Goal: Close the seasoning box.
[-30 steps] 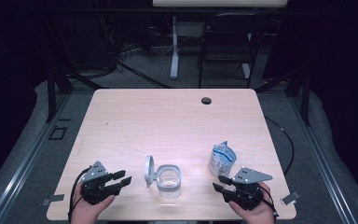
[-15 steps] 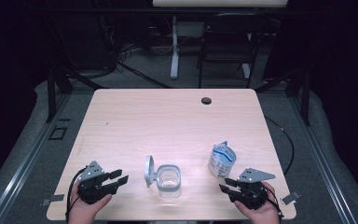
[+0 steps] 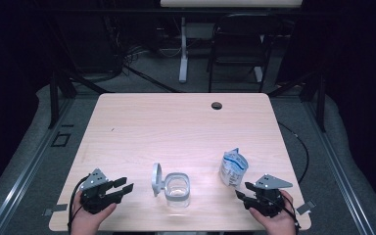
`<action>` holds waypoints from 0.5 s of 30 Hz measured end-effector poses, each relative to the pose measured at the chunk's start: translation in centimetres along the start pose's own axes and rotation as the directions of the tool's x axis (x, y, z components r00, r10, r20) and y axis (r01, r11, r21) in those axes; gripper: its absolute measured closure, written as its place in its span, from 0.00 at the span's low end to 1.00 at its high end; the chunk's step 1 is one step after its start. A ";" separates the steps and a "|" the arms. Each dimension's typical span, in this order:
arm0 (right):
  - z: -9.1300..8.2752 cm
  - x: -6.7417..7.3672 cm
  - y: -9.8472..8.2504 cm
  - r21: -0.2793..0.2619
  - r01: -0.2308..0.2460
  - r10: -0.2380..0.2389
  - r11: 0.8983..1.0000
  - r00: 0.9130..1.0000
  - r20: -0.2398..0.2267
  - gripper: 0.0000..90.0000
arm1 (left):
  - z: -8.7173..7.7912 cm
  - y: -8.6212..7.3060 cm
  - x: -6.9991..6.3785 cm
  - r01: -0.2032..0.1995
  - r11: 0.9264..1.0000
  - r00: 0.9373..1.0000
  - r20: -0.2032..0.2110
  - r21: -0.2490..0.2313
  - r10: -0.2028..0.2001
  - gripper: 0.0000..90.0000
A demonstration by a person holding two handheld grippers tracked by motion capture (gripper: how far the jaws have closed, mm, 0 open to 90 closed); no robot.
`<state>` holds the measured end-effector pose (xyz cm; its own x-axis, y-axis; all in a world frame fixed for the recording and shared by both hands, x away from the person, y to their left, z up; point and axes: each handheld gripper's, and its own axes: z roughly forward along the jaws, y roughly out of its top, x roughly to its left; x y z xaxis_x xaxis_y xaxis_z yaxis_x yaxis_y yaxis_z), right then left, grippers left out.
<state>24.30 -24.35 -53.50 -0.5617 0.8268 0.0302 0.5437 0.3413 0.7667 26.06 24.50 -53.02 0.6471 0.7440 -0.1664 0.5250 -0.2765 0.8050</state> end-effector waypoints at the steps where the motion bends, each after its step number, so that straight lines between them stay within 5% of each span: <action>1: 0.1 0.0 0.0 0.001 0.002 -0.002 1.000 1.000 0.001 0.56 | 0.0 0.0 0.1 -0.004 1.000 1.000 0.002 0.002 0.004 0.67; 15: 1.2 0.3 1.8 -0.027 -0.019 0.020 0.999 0.999 0.047 0.50 | -0.2 -0.1 0.3 -0.001 1.000 1.000 -0.002 0.000 0.001 0.66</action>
<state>25.85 -22.94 -52.88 -0.5208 0.8535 0.0159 0.5371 0.3131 0.7832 26.08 24.86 -53.08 0.6465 0.7450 -0.1646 0.5246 -0.2775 0.8048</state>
